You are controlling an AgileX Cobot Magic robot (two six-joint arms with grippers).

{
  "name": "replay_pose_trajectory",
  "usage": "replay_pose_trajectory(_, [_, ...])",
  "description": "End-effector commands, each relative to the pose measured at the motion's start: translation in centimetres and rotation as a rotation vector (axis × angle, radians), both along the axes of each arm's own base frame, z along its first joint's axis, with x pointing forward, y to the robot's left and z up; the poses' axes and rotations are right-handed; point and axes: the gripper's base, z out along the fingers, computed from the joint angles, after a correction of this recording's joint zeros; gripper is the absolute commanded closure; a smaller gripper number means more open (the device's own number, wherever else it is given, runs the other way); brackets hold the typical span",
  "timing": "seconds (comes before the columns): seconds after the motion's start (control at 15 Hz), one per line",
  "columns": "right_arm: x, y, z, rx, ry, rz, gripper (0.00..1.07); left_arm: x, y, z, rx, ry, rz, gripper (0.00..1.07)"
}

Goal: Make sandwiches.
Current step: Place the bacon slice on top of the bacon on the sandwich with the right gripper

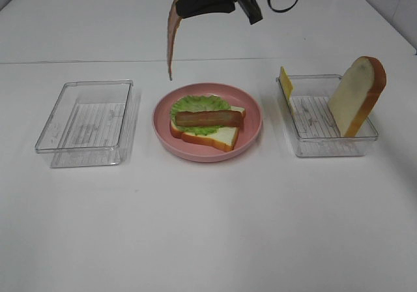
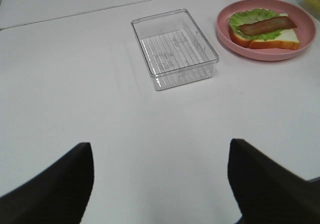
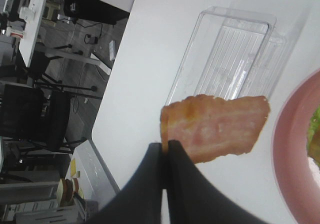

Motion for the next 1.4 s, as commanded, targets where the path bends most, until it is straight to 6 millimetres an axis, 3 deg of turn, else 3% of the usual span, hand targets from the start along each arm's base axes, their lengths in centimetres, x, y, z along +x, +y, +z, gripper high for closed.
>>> replay_pose_trajectory(0.07, [1.0, 1.3, -1.9, 0.033, 0.001, -0.047, 1.07, -0.2, 0.0, -0.1, -0.008, -0.028, -0.004, 0.35])
replay_pose_trajectory(0.33, [2.2, 1.2, -5.4, -0.027, 0.063, -0.107, 1.07, -0.2, 0.0, -0.1, -0.008, -0.028, -0.004, 0.35])
replay_pose_trajectory(0.67, [2.2, -0.3, -7.4, -0.274, 0.15, -0.178, 1.07, -0.2, 0.0, -0.1, -0.007, -0.028, -0.003, 0.35])
replay_pose_trajectory(1.13, [2.0, 1.6, -5.3, 0.031, 0.188, -0.146, 1.07, -0.2, 0.0, -0.1, -0.007, -0.028, -0.003, 0.35])
replay_pose_trajectory(1.4, [1.9, 2.8, -5.5, 0.038, 0.143, -0.15, 1.07, -0.2, 0.0, -0.1, -0.007, -0.028, -0.003, 0.35])
